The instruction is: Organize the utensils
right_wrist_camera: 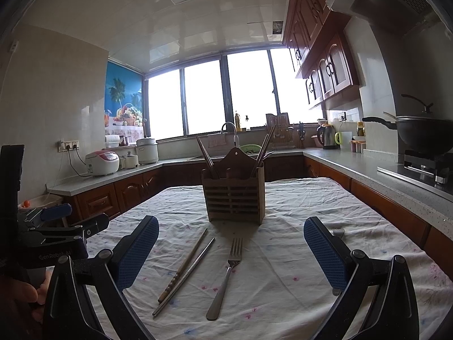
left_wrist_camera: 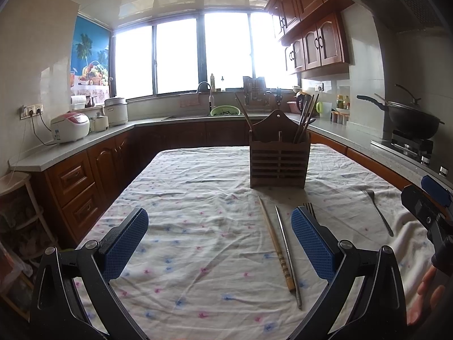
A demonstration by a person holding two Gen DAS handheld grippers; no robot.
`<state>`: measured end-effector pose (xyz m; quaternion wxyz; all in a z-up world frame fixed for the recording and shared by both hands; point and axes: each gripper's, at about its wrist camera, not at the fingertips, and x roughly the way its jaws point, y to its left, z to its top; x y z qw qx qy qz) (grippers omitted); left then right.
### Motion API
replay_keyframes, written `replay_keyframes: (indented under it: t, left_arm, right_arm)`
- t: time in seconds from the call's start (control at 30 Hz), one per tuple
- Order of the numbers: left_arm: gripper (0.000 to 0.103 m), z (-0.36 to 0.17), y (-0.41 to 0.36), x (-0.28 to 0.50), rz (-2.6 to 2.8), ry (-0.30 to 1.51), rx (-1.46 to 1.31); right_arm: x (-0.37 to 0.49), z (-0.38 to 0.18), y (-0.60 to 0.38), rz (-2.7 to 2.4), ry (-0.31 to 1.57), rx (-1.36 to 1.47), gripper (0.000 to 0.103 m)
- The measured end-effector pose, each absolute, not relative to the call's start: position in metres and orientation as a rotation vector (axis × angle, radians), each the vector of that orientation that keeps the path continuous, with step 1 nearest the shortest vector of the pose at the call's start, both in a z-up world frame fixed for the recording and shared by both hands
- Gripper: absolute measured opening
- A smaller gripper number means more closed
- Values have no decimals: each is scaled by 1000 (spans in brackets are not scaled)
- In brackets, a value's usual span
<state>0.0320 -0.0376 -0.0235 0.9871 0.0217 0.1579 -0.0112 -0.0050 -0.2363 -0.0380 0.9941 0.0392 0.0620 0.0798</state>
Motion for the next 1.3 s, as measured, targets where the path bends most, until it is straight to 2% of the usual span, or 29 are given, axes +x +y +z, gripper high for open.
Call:
replay_keyframes:
  t: [1.3]
  left_arm:
    - [103,-15,-42,44,-46,327,42]
  right_arm:
    - [4,-41,-238,162,143,99,103]
